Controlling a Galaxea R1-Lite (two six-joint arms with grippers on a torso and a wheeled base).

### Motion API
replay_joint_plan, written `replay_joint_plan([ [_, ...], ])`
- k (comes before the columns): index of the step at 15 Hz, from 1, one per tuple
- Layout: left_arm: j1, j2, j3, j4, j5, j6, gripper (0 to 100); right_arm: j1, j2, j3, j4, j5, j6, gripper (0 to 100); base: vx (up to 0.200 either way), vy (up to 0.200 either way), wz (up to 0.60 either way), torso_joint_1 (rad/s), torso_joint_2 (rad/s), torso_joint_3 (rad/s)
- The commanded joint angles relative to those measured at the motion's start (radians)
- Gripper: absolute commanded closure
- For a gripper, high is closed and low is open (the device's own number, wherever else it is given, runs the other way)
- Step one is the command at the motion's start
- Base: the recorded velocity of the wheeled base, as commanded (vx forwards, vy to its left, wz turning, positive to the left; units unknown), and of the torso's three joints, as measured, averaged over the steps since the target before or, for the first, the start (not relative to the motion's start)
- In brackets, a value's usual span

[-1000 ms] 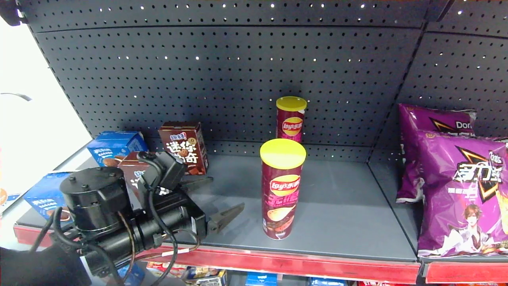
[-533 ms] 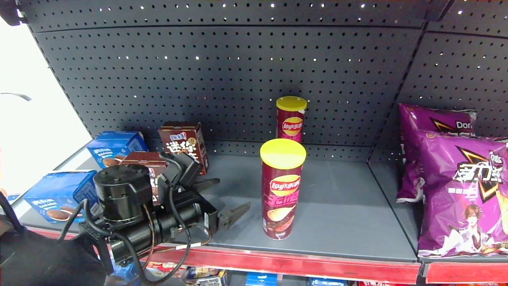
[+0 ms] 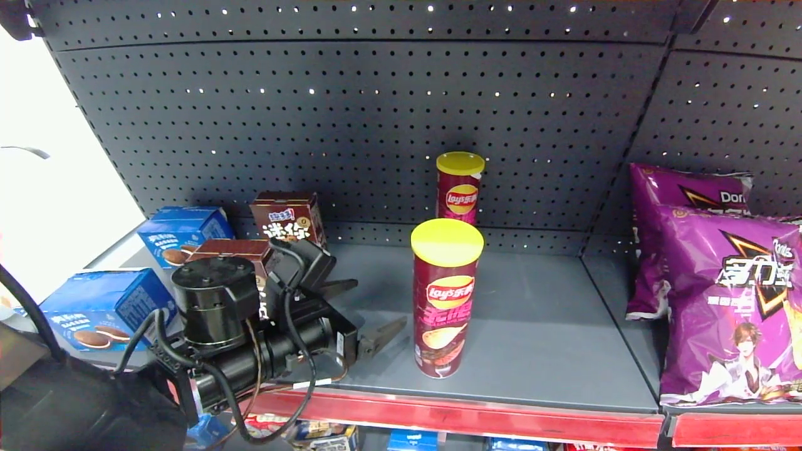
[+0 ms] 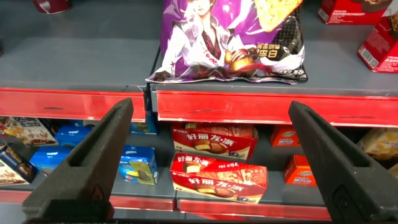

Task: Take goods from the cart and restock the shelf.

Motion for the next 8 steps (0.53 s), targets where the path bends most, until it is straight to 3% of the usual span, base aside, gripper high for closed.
replay_joint_plan([
  [1,-0.006,0.025,-0.033,0.000,0.018,0.000,0,0.000,0.002,0.000,0.000,0.000,0.000,0,0.000,0.000,0.00,0.000,0.00,0.000],
  [8,-0.044,0.031,-0.052,0.000,0.021,0.000,0,0.000,0.002,0.000,0.000,0.000,0.000,0,0.000,0.000,0.00,0.000,0.00,0.000],
])
